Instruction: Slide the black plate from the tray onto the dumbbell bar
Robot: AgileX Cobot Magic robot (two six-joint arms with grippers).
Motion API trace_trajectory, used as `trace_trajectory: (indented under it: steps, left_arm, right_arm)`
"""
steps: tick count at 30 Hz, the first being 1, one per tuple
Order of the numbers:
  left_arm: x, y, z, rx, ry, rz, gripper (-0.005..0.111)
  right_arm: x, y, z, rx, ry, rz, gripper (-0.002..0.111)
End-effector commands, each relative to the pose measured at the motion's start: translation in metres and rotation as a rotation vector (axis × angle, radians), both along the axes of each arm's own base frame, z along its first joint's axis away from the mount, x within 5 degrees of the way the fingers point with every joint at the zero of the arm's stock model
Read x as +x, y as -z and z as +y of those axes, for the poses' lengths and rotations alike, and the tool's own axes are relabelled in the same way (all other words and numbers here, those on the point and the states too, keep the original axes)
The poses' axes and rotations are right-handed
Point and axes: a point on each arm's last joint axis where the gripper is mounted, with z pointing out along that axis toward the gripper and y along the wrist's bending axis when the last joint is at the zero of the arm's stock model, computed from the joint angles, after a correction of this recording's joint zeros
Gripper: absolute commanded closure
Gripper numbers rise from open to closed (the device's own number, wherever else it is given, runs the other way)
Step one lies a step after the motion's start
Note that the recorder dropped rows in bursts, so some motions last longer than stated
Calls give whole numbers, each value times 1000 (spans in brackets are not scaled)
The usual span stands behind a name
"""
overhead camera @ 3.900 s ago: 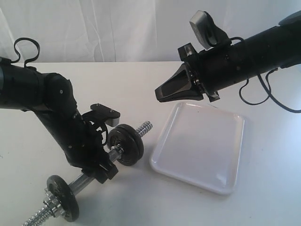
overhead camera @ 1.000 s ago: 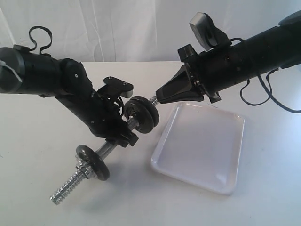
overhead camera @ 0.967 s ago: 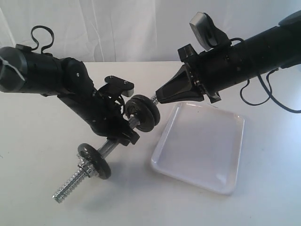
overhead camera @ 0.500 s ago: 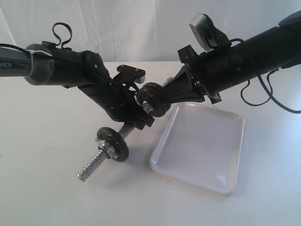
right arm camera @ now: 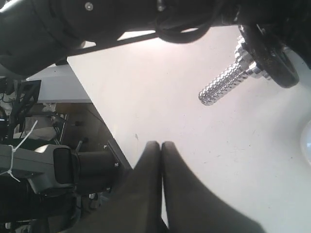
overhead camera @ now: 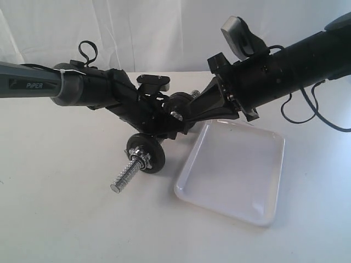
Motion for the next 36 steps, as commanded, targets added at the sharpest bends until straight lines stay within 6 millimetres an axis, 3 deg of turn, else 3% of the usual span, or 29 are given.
trace_trajectory:
  steps: [1,18,28,36]
  left_arm:
    - [-2,-72,2,-137,-48,-149,107]
    - [-8,-64,2,-100,1,-77,107]
    - [-4,-34,-2,-68,-1,-5,107]
    - [-4,-33,-2,-66,2,1,107]
  right_arm:
    - [-2,-4,1,6,-6,-13,108]
    - [-2,-4,1,8,0,-4,108]
    - [-2,-4,1,8,0,-3,108]
    - [-2,-4,1,8,0,-3,108]
